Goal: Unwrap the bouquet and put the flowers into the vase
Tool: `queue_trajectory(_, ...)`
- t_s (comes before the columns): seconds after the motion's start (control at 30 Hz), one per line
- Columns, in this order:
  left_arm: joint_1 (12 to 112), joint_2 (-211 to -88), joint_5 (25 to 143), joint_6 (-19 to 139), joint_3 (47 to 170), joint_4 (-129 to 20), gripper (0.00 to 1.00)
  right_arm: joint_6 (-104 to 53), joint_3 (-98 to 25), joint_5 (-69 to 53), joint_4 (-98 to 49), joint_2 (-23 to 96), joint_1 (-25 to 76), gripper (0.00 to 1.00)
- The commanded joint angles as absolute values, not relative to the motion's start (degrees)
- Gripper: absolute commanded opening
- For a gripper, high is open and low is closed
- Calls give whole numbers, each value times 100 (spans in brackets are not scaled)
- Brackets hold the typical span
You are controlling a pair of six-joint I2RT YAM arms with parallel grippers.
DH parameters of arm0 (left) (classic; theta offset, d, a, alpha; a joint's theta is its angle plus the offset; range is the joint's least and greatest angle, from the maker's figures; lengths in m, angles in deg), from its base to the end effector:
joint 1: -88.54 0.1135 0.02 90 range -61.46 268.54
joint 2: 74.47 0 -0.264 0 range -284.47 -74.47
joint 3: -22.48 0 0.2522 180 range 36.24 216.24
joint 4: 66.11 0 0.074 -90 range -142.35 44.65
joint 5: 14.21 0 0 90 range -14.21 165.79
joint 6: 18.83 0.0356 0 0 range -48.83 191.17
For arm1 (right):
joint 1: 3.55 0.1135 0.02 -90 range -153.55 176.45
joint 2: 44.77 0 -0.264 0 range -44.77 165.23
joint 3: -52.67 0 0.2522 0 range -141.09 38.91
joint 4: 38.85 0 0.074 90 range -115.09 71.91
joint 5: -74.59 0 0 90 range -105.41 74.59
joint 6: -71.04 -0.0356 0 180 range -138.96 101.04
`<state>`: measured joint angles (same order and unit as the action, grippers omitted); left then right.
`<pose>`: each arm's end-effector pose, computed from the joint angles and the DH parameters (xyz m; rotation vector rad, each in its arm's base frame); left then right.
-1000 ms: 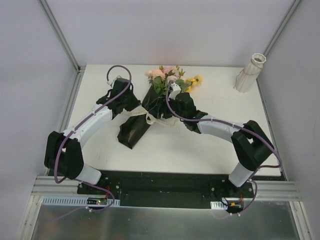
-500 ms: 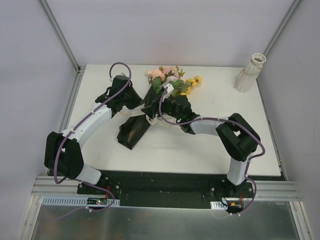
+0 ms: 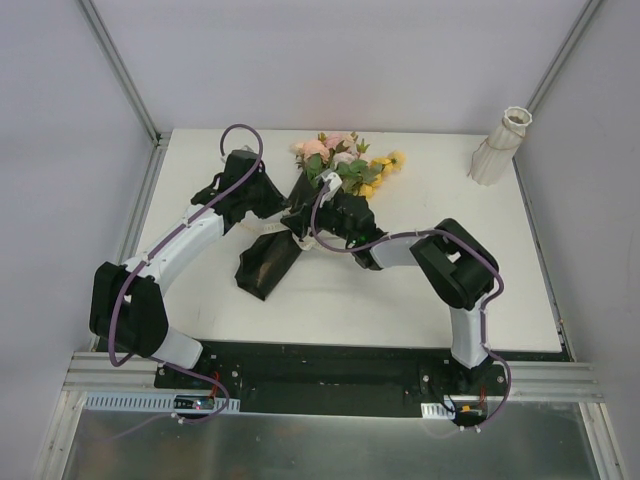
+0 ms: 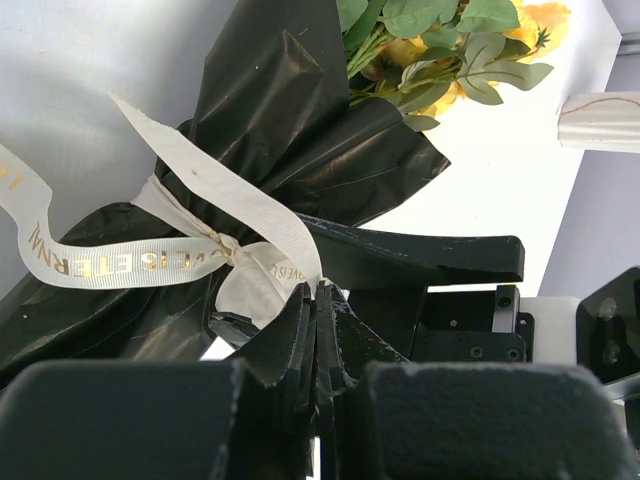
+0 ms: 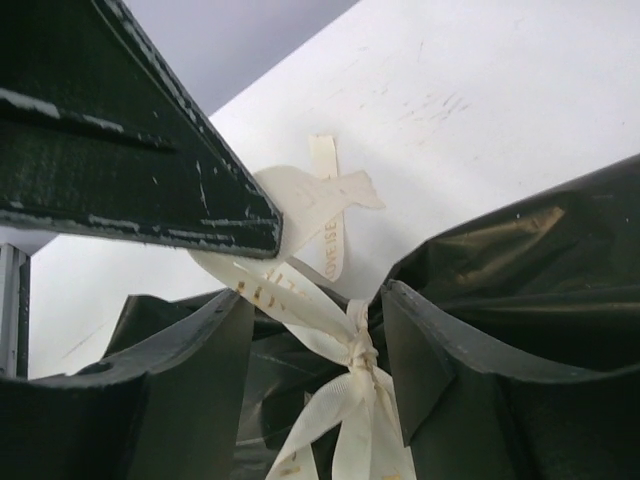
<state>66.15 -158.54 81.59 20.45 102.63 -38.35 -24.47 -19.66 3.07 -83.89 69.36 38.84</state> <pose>0.3106 -0.1319 0.3014 -0.4875 2.1907 -0.8368 0.3052 0.2939 0.1924 -0.7504 1.3991 0.9047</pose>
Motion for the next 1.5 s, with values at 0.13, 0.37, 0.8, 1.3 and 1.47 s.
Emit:
queue_trajectory(0.13,6674,-15788,8317,1879,10541,-3943,0,-2853,-2367,199,-9302,7142,3952,53)
queue_trajectory(0.37,6788,-15692,8309,2028,10620,-3847,20,-2985,-2315,24,-9408,7072,3961,0)
queue_trajectory(0.8,7614,-14531,7560,1704,9540,-3292,54,-3319,-1621,-592,-9268,6193,3978,0)
queue_trajectory(1.3,7790,-16147,10294,4893,9882,-4040,57,-3416,-1225,-451,-9478,6035,3969,0)
queue_trajectory(1.47,7790,-16385,10884,5271,9856,-4048,57,-3425,-1190,-451,-9522,6026,3969,0)
